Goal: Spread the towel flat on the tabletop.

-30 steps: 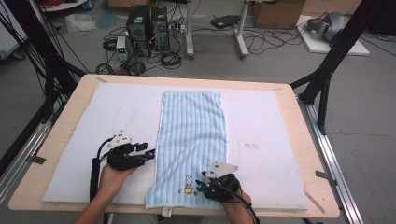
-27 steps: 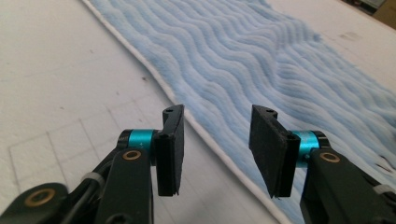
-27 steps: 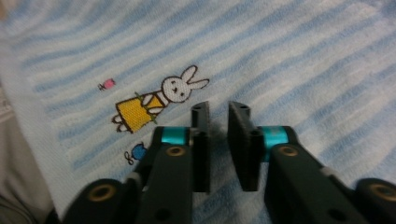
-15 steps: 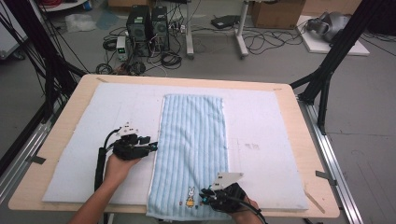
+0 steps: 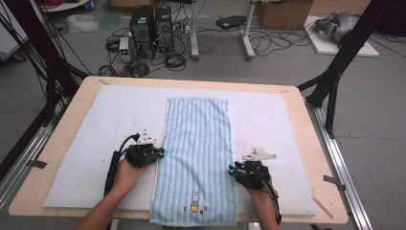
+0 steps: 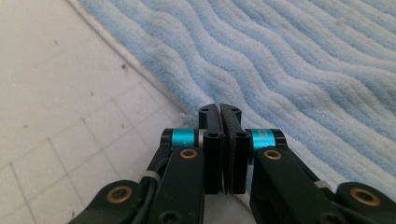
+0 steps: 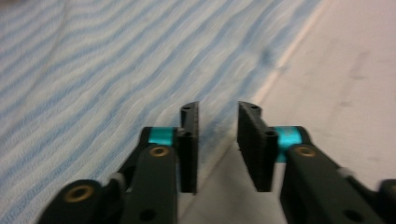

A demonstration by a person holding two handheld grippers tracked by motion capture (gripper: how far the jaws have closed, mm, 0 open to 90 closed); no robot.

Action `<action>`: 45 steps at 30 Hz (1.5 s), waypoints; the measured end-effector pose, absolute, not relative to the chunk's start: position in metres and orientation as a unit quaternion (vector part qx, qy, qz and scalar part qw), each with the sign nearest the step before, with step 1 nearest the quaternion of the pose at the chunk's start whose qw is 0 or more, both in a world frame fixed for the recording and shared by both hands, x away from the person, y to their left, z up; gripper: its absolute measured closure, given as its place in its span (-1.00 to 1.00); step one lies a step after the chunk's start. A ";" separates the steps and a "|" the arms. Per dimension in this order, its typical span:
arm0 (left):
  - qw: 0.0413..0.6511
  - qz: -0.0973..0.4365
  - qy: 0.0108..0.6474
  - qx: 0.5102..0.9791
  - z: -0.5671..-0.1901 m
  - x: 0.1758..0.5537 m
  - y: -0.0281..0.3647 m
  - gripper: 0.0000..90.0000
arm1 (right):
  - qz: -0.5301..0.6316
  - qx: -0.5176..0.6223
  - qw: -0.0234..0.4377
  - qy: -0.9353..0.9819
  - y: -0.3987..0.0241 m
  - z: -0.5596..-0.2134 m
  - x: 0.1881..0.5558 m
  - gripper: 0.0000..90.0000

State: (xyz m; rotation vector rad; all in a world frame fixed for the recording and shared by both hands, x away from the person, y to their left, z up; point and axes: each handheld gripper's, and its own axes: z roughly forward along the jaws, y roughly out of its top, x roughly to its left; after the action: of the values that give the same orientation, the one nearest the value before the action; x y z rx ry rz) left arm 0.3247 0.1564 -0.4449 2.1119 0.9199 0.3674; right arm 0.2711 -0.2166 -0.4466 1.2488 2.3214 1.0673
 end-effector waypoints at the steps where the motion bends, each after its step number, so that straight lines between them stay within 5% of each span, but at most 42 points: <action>1: 0.397 0.138 0.361 0.833 -0.445 0.325 0.160 0.94 | 0.367 0.425 0.157 0.812 -0.215 -0.446 0.271 0.80; 2: 0.399 0.134 0.364 0.831 -0.445 0.325 0.163 0.94 | 0.362 0.420 0.145 0.820 -0.214 -0.444 0.271 0.93; 8: 0.426 0.108 0.374 0.817 -0.448 0.320 0.175 0.82 | 0.346 0.403 0.142 0.835 -0.216 -0.440 0.266 0.93; 10: 0.432 0.106 0.393 0.805 -0.446 0.321 0.178 0.32 | 0.343 0.401 0.147 0.837 -0.216 -0.438 0.265 0.75; 11: 0.440 0.114 0.397 0.797 -0.443 0.323 0.181 0.24 | 0.351 0.403 0.149 0.832 -0.217 -0.435 0.263 0.65; 18: 0.508 0.115 0.445 0.728 -0.430 0.369 0.191 0.06 | 0.423 0.433 0.170 0.778 -0.237 -0.430 0.295 0.39; 26: 0.496 0.133 0.451 0.730 -0.421 0.412 0.185 0.06 | 0.413 0.438 0.198 0.773 -0.232 -0.415 0.340 -0.01; 40: 0.423 0.166 0.454 0.767 -0.447 0.468 0.154 0.16 | 0.405 0.464 0.176 0.768 -0.235 -0.431 0.383 0.06; 42: 0.411 0.177 0.450 0.772 -0.451 0.471 0.152 0.29 | 0.391 0.470 0.185 0.769 -0.235 -0.434 0.392 0.12; 45: 0.398 0.194 0.442 0.780 -0.450 0.472 0.149 0.74 | 0.391 0.476 0.185 0.765 -0.230 -0.434 0.409 0.21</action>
State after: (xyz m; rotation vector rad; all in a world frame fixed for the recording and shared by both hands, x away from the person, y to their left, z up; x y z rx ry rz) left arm 0.4719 0.1491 -0.4502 1.9758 1.1193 0.4916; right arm 0.4087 -0.2304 -0.4340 1.3425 2.1571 1.1015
